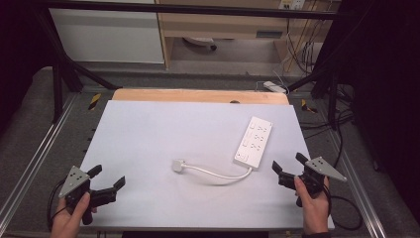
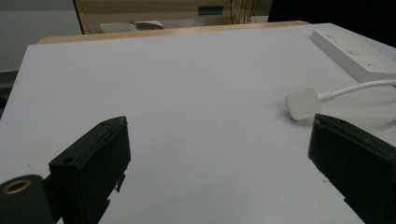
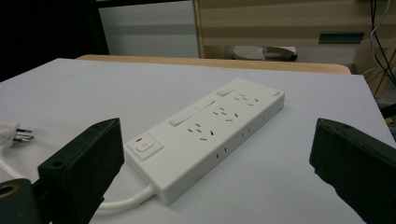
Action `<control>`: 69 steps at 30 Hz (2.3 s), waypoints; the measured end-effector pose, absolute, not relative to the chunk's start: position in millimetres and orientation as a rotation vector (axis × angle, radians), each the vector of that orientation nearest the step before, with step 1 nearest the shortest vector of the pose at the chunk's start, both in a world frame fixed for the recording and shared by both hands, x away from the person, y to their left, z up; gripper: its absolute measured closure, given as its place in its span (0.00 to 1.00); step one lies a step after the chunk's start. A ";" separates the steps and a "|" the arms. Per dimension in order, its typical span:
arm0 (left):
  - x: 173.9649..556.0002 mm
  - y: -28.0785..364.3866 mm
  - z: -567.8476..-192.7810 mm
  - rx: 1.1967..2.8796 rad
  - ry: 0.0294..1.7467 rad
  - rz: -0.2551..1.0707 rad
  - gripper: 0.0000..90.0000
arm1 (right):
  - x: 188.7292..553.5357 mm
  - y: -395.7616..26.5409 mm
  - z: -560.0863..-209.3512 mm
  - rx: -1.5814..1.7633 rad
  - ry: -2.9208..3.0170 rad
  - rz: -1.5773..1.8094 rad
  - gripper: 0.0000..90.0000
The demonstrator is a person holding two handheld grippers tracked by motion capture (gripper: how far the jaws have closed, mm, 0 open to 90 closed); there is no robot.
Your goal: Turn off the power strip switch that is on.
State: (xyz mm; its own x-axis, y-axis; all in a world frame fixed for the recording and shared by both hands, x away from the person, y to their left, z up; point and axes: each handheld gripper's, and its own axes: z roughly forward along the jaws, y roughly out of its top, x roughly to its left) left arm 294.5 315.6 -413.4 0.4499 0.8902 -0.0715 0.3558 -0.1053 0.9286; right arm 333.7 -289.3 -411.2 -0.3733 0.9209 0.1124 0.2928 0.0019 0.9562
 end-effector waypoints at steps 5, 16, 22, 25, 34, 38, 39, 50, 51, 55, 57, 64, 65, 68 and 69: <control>294.4 315.4 -413.4 1.680 1.088 0.655 0.06 | 337.6 -286.3 -408.7 1.249 1.716 1.387 0.03; 294.3 315.0 -413.5 1.693 1.081 0.657 0.06 | 348.6 -283.0 -405.1 1.249 1.720 1.384 0.03; 294.2 314.8 -413.6 1.692 1.080 0.656 0.06 | 356.2 -280.3 -400.3 1.242 1.721 1.388 0.02; 294.2 314.6 -413.6 1.694 1.076 0.661 0.06 | 360.2 -279.5 -397.6 1.238 1.715 1.395 0.02; 294.4 313.8 -413.8 1.697 1.073 0.665 0.06 | 367.5 -275.6 -396.5 1.222 1.735 1.391 0.02; 294.4 313.6 -413.9 1.699 1.072 0.668 0.06 | 370.1 -274.0 -395.3 1.216 1.740 1.393 0.02; 294.4 313.7 -413.9 1.700 1.072 0.669 0.06 | 371.8 -272.6 -394.1 1.211 1.743 1.392 0.02; 293.8 313.6 -413.9 1.704 1.069 0.665 0.06 | 381.9 -268.6 -388.6 1.203 1.760 1.375 0.02; 293.8 313.6 -413.9 1.702 1.069 0.664 0.06 | 383.0 -268.4 -388.3 1.203 1.759 1.375 0.02; 293.7 313.5 -414.0 1.702 1.068 0.664 0.06 | 387.0 -267.9 -386.6 1.208 1.765 1.372 0.02; 293.7 313.7 -413.8 1.707 1.067 0.671 0.06 | 389.0 -267.4 -385.4 1.207 1.769 1.369 0.02; 293.9 313.8 -413.9 1.709 1.067 0.672 0.06 | 396.7 -263.8 -381.7 1.201 1.782 1.366 0.02; 294.0 313.5 -414.1 1.706 1.068 0.666 0.06 | 397.7 -263.3 -381.2 1.203 1.782 1.366 0.02; 293.8 313.8 -413.9 1.709 1.068 0.671 0.06 | 400.5 -261.9 -379.7 1.200 1.785 1.369 0.02; 293.7 313.8 -413.9 1.709 1.068 0.672 0.06 | 401.4 -261.3 -379.1 1.201 1.788 1.368 0.02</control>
State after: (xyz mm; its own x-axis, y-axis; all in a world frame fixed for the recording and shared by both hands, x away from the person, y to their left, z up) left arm 293.7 313.8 -413.9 0.4618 0.8861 -0.0396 0.3481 -0.1400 0.9270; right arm 401.4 -261.3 -379.1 -0.4250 0.9023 0.0721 0.3055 0.0680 0.9498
